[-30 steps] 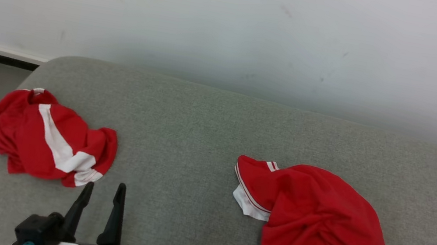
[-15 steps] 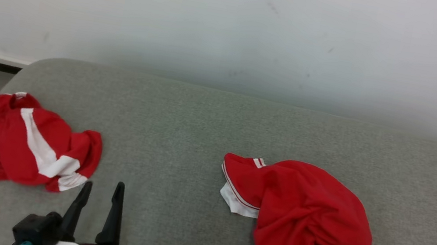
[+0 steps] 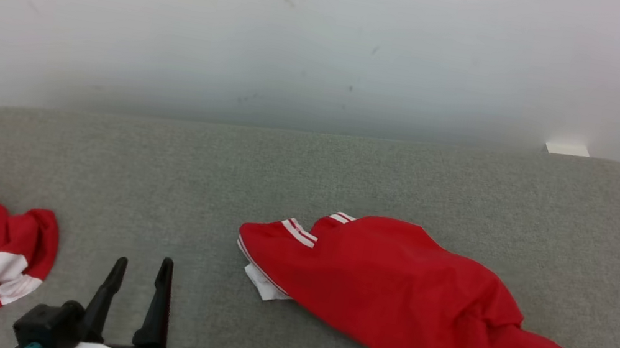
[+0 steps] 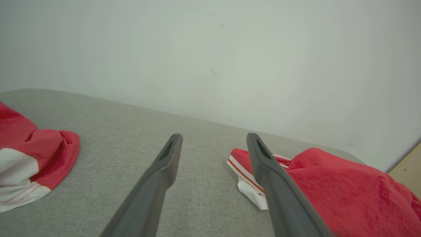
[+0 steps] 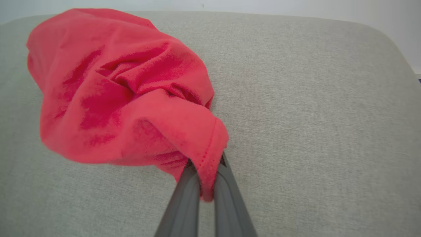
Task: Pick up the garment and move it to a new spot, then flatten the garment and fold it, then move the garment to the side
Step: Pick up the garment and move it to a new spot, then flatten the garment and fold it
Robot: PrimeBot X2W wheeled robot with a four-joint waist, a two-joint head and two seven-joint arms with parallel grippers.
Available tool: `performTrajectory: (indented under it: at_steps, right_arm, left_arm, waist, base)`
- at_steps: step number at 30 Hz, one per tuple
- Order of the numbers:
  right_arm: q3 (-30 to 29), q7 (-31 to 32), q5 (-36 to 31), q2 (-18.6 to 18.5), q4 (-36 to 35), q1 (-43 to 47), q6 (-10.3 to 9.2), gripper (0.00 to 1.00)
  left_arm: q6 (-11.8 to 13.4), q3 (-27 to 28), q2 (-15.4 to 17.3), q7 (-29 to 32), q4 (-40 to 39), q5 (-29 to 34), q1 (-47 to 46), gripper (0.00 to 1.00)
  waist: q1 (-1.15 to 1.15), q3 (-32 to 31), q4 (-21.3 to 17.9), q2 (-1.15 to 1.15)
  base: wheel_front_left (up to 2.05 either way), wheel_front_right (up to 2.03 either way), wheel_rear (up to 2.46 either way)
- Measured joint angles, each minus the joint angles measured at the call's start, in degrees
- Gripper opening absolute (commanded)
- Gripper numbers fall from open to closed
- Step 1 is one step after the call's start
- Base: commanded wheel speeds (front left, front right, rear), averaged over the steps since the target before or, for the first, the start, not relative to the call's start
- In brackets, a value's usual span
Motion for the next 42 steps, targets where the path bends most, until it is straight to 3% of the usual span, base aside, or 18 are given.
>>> performTrajectory:
  at_steps: [5,9,10,11,12,13,20,26,29,35,38,42]
  right_arm:
    - [-2.81,7.98,3.93,-5.28,-2.25,0.98,0.0,0.0]
    - [-4.25,11.13,3.35,-6.92,1.25,0.64,0.0,0.0]
    - [-4.31,11.46,2.97,-6.67,2.59,0.44,0.0,0.12]
    - [-4.32,11.59,2.61,-6.1,4.03,0.23,0.0,0.38]
    - [-4.25,11.5,2.3,-5.43,5.44,0.11,0.0,0.87]
    - [-4.11,11.27,1.99,-4.69,6.95,0.02,0.0,1.0]
    - [-5.43,4.94,-0.69,-1.8,9.95,-0.12,0.0,1.0]
    - [-12.34,-0.74,-2.44,-1.43,2.11,2.55,0.0,1.0]
    - [-16.34,-2.71,-7.09,-0.26,-2.37,5.44,0.0,1.0]
    - [-24.2,-8.79,-17.37,9.09,-11.41,10.48,-0.01,1.0]
    - [-24.87,-12.45,-19.82,15.05,-13.8,12.84,0.0,1.0]
    - [-24.54,-15.72,-22.06,18.64,-12.79,14.15,0.0,1.0]
  left_arm:
    - [-0.08,-0.05,-0.01,0.0,0.0,0.02,-0.71,1.0]
    - [-0.47,0.01,-0.02,0.0,0.4,0.09,-1.88,1.0]
    - [-0.67,-0.08,-0.02,0.0,0.56,0.1,-2.1,1.0]
    - [-0.86,-0.11,-0.01,0.0,0.86,0.1,-2.38,1.0]
    - [-0.9,-0.31,-0.02,0.0,1.09,0.1,-2.72,1.0]
    - [-0.97,-0.45,-0.02,0.0,1.3,0.1,-2.97,1.0]
    - [-0.94,-0.42,-0.01,0.0,2.29,0.12,-2.76,1.0]
    - [-1.01,-0.26,-0.01,0.0,2.1,0.3,-1.74,1.0]
    - [-0.85,-0.47,-0.01,0.0,1.7,0.3,-1.38,1.0]
    - [-0.87,-0.75,-0.01,0.0,1.35,0.29,-1.21,1.0]
    - [-0.87,-0.79,-0.01,0.0,1.12,0.27,-1.12,1.0]
    - [-0.93,-1.15,-0.03,0.0,1.15,0.27,-0.99,1.0]
  waist:
    - [0.0,1.89,-1.15,0.0]
    - [0.0,3.57,-1.35,0.0]
    - [0.0,3.94,-1.31,0.0]
    - [0.0,4.27,-1.18,0.0]
    - [0.01,4.47,-0.96,0.0]
    - [0.0,4.59,-0.69,0.0]
    - [0.0,2.96,0.27,0.0]
    - [0.0,0.34,0.74,0.0]
    - [0.0,-0.14,1.13,0.0]
    - [0.0,-0.29,1.9,0.0]
    - [0.0,-0.23,2.04,0.0]
    - [0.0,-0.25,2.19,0.0]
  base:
    - [0.0,0.0,0.0]
    - [0.0,0.0,0.0]
    - [0.0,0.0,0.0]
    - [0.0,0.0,0.0]
    - [0.0,0.0,0.0]
    - [0.0,0.0,0.0]
    - [0.0,0.0,0.0]
    - [0.0,0.0,0.0]
    - [0.0,0.0,0.0]
    - [0.0,0.0,0.0]
    - [0.0,0.0,0.0]
    - [0.0,0.0,0.0]
